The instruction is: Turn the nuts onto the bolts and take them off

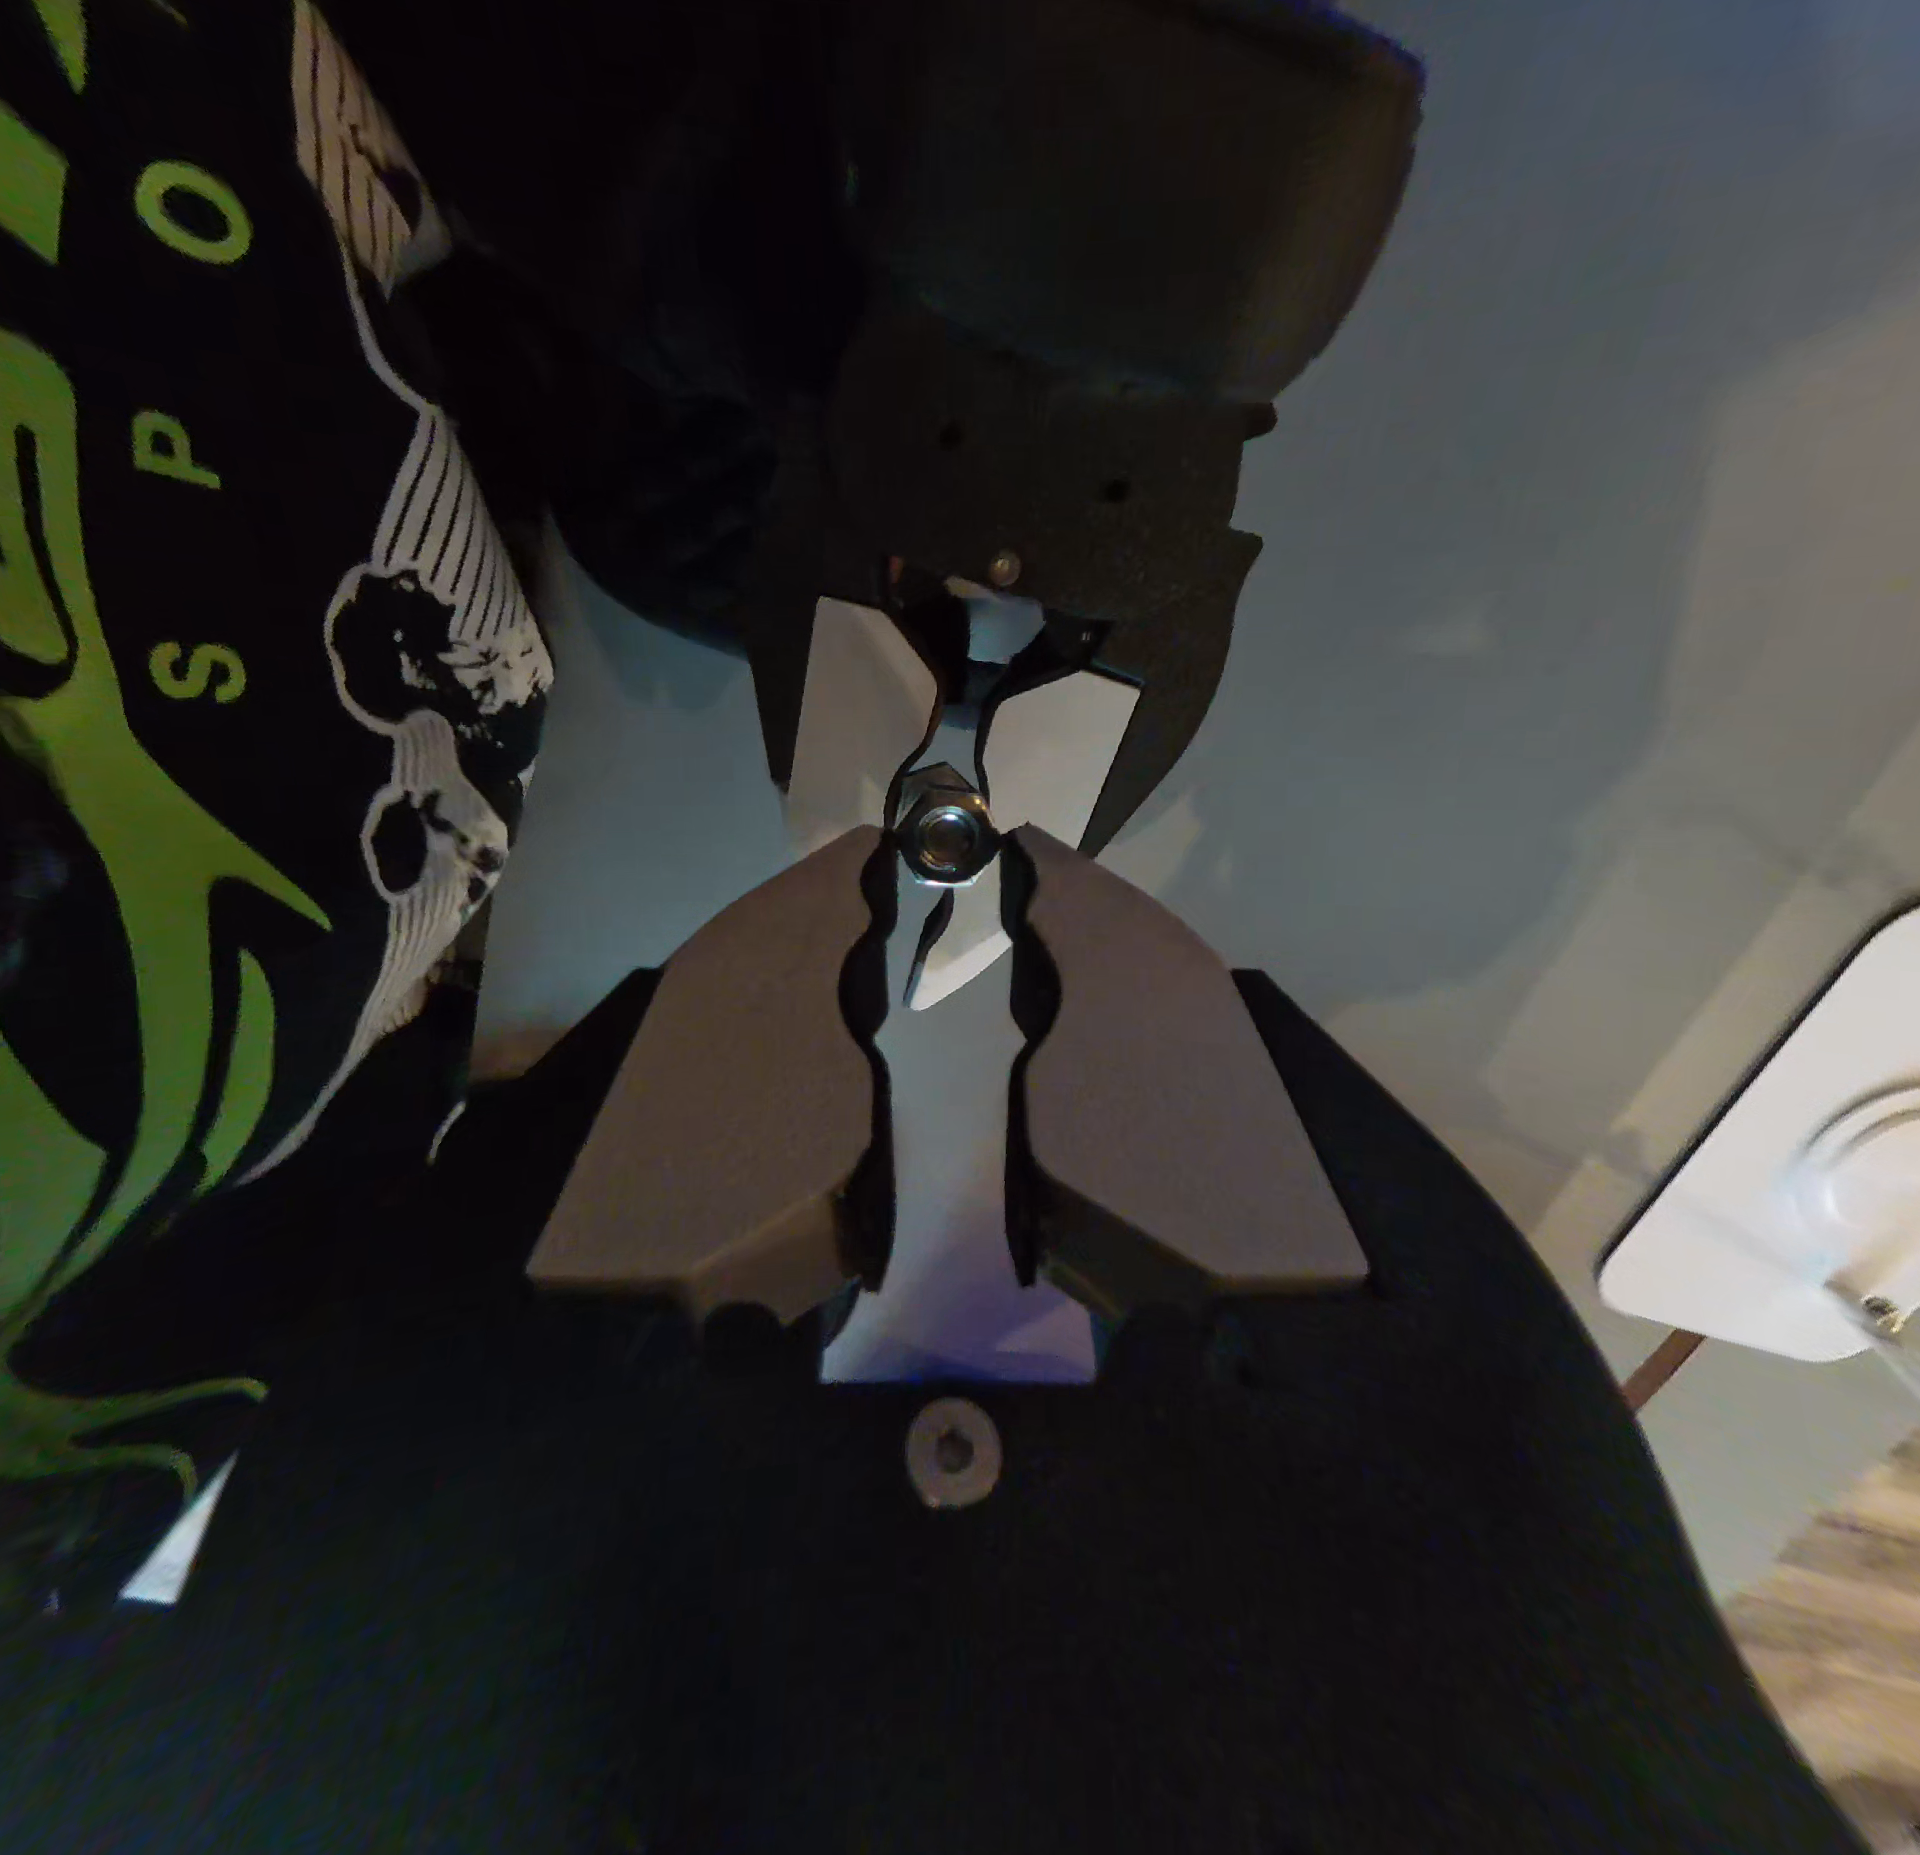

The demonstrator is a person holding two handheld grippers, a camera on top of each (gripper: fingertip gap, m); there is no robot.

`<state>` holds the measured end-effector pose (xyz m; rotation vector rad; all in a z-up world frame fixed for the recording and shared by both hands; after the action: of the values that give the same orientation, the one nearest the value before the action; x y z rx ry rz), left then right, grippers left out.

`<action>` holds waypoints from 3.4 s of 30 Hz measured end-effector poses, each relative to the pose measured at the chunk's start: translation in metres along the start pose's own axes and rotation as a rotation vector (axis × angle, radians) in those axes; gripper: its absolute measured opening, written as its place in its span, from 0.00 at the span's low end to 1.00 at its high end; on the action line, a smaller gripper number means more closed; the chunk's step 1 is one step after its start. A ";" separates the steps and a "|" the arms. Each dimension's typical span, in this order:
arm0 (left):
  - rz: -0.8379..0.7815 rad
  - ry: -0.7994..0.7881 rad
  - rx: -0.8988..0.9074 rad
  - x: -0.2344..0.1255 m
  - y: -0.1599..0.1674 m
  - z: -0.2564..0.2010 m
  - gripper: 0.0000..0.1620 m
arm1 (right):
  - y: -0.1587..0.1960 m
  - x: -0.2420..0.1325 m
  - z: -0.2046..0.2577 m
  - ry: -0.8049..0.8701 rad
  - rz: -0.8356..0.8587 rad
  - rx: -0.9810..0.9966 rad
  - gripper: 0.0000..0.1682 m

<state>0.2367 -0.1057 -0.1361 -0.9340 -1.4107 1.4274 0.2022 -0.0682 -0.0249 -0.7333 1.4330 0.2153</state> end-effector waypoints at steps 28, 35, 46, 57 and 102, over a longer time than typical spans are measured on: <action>0.018 -0.014 0.006 0.001 0.001 -0.001 0.06 | -0.012 0.002 -0.004 -0.184 0.112 -0.567 0.10; 0.028 -0.014 -0.004 0.002 0.002 -0.001 0.06 | 0.001 0.000 -0.001 -0.047 0.042 -0.018 0.10; 0.018 -0.002 -0.005 0.002 0.001 -0.001 0.06 | -0.007 -0.013 -0.003 -0.250 0.017 -0.903 0.20; 0.026 0.006 0.001 0.002 0.001 -0.002 0.06 | -0.017 0.003 -0.009 -0.412 0.089 -1.035 0.10; 0.018 -0.022 0.001 0.000 0.001 0.000 0.06 | -0.019 -0.001 -0.003 -0.214 0.077 -0.435 0.10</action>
<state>0.2366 -0.1054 -0.1369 -0.9352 -1.4207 1.4557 0.2100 -0.0844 -0.0181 -0.9762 1.2213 0.6605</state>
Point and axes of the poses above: each gripper's, where its closed fingertips meet, x out along the fingers, y out of its underside, z = x × y across the jaws, the point moved 9 cm from there along -x, back along the fingers, and after that the axes turned 7 degrees about -z, right-handed, at the moved point
